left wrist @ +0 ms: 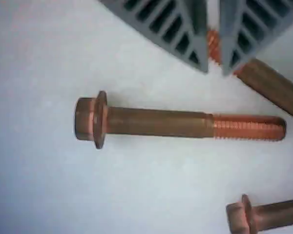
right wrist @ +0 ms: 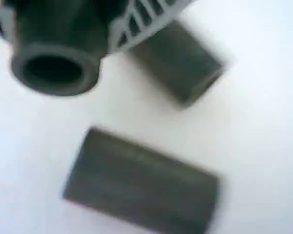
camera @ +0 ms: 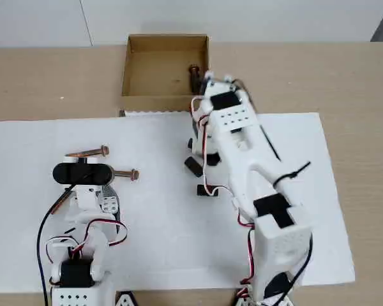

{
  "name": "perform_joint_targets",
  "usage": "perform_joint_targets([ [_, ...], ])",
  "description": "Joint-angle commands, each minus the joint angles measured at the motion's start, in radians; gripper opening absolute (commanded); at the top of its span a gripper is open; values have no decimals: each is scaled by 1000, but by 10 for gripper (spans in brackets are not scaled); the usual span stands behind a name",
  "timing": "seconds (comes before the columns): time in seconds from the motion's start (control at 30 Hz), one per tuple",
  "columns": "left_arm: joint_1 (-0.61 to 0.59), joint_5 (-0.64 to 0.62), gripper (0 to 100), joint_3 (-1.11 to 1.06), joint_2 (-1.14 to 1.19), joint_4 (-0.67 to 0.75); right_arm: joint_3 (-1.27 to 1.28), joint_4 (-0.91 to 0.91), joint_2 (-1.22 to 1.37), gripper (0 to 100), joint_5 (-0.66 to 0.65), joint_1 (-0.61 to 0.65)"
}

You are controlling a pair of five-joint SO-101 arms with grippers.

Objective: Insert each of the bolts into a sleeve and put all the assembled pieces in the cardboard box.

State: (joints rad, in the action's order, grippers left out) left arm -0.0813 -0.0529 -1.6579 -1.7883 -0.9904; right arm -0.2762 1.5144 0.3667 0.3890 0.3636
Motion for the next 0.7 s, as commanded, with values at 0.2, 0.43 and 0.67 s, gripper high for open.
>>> perform_joint_targets([
  [0.2, -5, 5, 5, 147, -3, -106, -74, 191, -259, 2, -5, -21],
  [0.43, -5, 5, 5, 285, 57, -152, -71, 199, -312, 2, -5, -97],
  [0.67, -6, 5, 5, 559, 405, -178, -69, 205, -311, 2, -5, -137],
])
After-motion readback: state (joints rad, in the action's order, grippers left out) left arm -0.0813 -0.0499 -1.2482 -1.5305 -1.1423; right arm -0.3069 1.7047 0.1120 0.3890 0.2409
